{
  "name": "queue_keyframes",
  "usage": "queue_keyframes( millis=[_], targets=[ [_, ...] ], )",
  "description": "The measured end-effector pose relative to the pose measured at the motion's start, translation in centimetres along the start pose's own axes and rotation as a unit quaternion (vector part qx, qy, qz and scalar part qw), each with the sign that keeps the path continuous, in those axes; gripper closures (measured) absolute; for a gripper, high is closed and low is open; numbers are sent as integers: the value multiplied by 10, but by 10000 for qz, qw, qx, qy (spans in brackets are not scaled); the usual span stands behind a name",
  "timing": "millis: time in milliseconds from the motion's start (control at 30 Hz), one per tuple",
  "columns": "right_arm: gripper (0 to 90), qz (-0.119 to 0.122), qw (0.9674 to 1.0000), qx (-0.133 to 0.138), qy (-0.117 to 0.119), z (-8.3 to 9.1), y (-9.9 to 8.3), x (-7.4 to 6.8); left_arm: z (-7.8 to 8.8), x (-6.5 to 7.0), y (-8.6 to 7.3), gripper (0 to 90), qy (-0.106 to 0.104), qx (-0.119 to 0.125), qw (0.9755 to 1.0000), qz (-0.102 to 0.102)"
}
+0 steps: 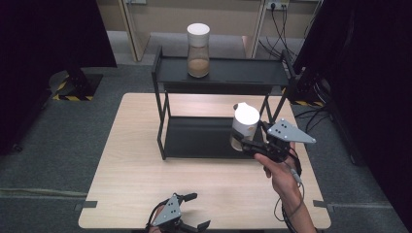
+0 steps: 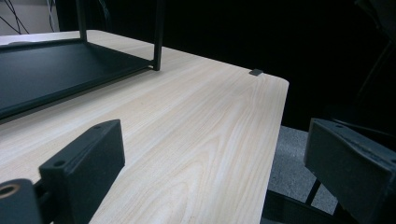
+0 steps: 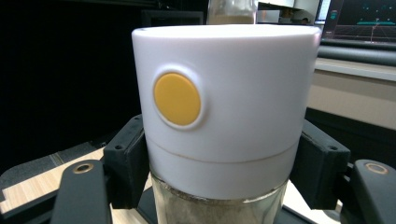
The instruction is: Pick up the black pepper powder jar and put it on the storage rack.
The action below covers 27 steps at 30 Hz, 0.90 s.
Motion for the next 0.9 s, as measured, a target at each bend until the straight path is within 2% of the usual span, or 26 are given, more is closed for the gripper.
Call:
queue_keyframes(
  millis=[333,467,600,900],
  targets=[
    [306,42,9999,96,-5,-8,30,8,0,0,0,46,-4,-9,10000,-8],
    [306,192,9998,84,-10,-13,46,10,0,0,0,46,-15,-18,10000,-12],
    [306,83,9999,134,65,-19,60,16,0,0,0,46,-23,-18,10000,-22],
    [306,80,9998,132,-113,-33,85,21,-1,2,0,46,-65,-34,10000,-52]
  ],
)
Point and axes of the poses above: each handheld gripper's, and its own axes: z roughly backward along the jaws, y roughly out of its top, x roughly to its right, the point moved 4 cm from there along -z, roughly forward along the jaws, and after that the axes turned 9 degrees about y, right-handed, at the moved point
